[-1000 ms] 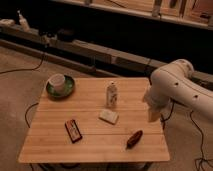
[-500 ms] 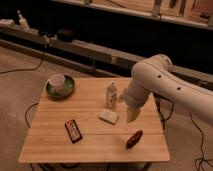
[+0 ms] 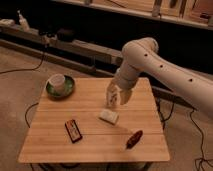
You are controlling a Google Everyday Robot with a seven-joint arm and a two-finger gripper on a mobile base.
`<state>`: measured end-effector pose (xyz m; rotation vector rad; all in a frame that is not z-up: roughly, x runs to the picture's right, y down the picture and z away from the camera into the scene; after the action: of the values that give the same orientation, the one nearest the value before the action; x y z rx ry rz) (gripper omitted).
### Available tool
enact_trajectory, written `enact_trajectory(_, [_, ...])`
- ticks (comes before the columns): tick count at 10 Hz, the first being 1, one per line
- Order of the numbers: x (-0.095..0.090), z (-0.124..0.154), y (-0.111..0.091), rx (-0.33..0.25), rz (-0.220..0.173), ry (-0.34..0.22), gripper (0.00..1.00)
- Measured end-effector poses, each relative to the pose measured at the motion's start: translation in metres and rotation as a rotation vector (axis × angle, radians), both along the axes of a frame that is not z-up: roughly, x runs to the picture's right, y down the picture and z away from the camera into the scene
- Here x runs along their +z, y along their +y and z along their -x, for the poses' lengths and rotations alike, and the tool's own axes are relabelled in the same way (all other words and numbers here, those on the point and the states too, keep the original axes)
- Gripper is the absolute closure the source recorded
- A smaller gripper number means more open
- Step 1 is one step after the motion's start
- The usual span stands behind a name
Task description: Move the arm in a circular motion
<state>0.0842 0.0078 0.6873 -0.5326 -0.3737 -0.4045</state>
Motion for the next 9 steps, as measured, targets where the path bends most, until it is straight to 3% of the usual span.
enact_trajectory(2, [0.030,-0.049,-0.022,0.035,0.010,0.071,0.35])
enact_trajectory(4, [0.055,-0.100,-0.029,0.097,0.037,0.148,0.35])
enact_trajectory(5, [0.062,-0.120,-0.030,0.123,0.044,0.178,0.35])
enact_trajectory(7, [0.071,-0.170,-0.021,0.167,0.062,0.291,0.35])
enact_trajectory(9, [0.067,-0.202,-0.004,0.182,0.068,0.395,0.35])
